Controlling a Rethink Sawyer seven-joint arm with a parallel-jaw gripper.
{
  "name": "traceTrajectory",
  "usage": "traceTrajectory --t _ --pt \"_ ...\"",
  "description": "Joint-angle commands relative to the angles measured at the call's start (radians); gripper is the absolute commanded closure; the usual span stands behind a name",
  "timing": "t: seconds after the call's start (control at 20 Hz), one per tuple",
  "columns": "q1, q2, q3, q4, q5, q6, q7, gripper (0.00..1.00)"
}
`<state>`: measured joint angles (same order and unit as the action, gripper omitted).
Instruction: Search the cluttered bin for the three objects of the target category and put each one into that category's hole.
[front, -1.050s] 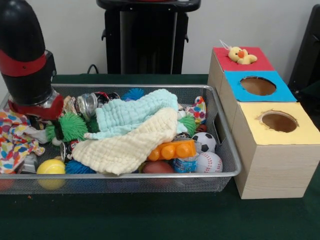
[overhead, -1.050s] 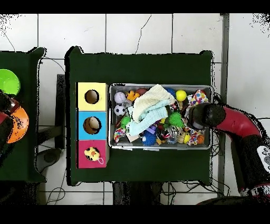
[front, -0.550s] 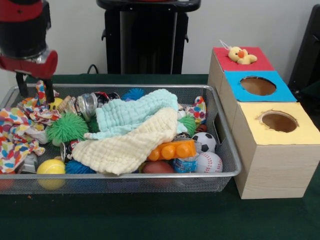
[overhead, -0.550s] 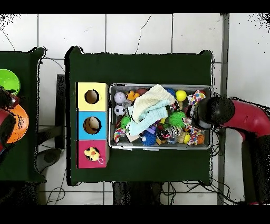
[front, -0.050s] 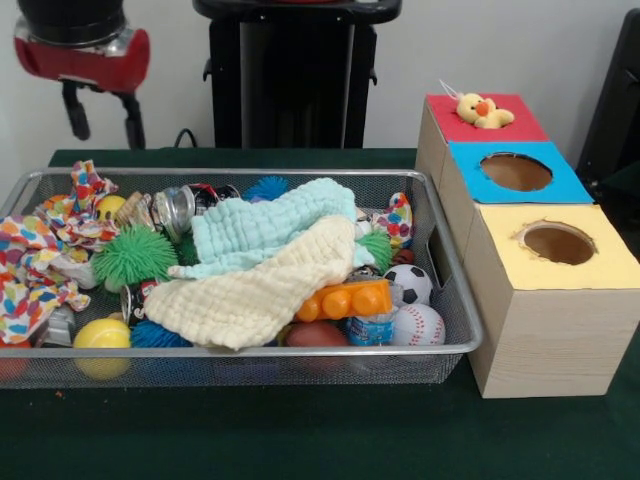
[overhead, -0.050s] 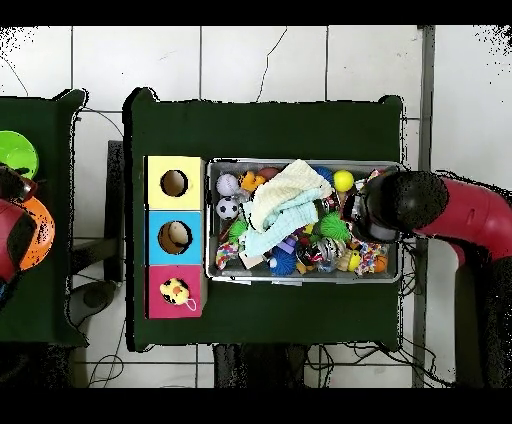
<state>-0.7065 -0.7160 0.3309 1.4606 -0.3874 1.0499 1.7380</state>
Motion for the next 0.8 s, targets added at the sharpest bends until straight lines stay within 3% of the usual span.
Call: traceTrajectory --t 0.05,0.35,0.6,0.8 --pt "0.09 0.047 -0.012 0.2 0.058 -0.099 0.188 0.0" --pt "0.169 0.071 -0.058 0.229 0.069 -0.223 0.257 0.0" --pt "0.211 0.195 -0.115 0.151 -0.022 -0.391 0.221 0.0" --pt "0.257 0.237 -0.186 0.086 -0.085 -0.461 0.194 0.0"
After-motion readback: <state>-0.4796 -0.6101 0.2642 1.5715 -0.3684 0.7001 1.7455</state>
